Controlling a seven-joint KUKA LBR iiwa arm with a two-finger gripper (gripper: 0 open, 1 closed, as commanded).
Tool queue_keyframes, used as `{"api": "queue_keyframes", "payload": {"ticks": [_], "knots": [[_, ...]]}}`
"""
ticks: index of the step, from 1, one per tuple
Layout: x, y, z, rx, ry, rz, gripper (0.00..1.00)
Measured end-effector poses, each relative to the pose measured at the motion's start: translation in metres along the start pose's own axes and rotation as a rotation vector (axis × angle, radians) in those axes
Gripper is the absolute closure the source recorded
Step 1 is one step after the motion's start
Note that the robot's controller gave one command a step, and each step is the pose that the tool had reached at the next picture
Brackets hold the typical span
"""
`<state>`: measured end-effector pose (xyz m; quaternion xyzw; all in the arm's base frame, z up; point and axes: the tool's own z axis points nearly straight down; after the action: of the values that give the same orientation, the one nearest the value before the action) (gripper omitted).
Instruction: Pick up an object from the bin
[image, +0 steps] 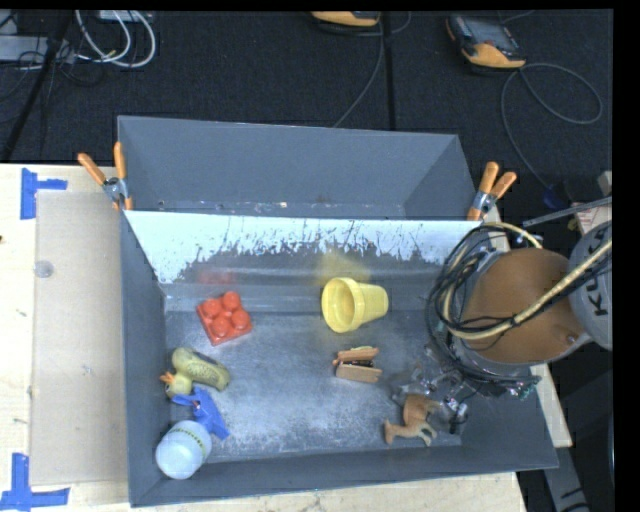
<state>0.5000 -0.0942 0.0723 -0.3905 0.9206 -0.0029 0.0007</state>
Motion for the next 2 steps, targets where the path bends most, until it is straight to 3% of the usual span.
{"api": "queue_keyframes", "payload": {"ticks": [1, 2], "knots": [[-0.002, 0.003, -0.039, -0.010, 0.002, 0.003, 1.00], [0.002, -0.005, -0.060, 0.004, -0.005, 0.025, 1.00]]}}
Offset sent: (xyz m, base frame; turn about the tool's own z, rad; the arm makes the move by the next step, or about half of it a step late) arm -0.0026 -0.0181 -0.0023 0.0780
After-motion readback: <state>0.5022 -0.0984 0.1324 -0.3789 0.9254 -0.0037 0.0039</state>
